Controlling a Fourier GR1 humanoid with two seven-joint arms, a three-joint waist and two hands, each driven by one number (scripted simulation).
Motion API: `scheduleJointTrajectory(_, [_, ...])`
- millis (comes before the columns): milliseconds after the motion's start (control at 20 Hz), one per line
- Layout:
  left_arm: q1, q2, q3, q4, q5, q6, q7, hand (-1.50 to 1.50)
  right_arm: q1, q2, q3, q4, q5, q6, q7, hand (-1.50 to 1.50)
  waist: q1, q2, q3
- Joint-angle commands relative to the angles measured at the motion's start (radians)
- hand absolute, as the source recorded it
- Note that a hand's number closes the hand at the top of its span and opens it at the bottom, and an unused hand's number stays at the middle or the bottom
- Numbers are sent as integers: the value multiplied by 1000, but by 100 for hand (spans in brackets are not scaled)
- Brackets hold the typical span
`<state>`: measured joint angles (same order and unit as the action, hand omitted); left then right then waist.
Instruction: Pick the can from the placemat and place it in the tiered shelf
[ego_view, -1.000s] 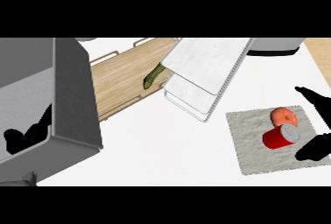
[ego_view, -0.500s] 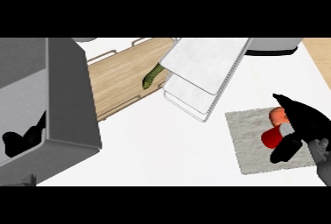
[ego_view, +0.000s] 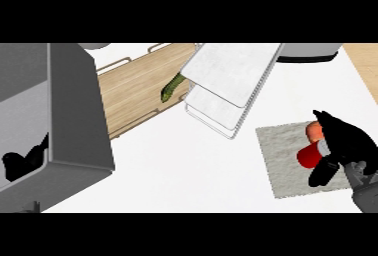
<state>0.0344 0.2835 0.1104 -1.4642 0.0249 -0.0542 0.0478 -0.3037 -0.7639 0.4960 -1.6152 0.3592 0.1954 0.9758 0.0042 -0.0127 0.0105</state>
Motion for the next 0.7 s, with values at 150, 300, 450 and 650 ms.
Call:
scheduleJointTrajectory(150, [-20, -101, -146, 48, -96, -30, 7, 0, 4, 53, 31, 57, 57, 1, 12, -150, -14, 16, -11])
scheduleJointTrajectory(300, [-36, -95, -133, -1, -92, -62, 59, 0, 3, 47, 13, 112, 69, 6, -21, -150, -9, 16, -10])
scheduleJointTrajectory(450, [-24, -93, -98, 45, -110, -77, 5, 0, 12, 34, -12, 96, 54, 34, -23, -150, -13, 15, -11])
scheduleJointTrajectory(650, [-29, -111, -83, 47, -126, -93, 5, 0, 33, 39, -9, 179, 95, -3, -117, -150, -11, 17, -10])
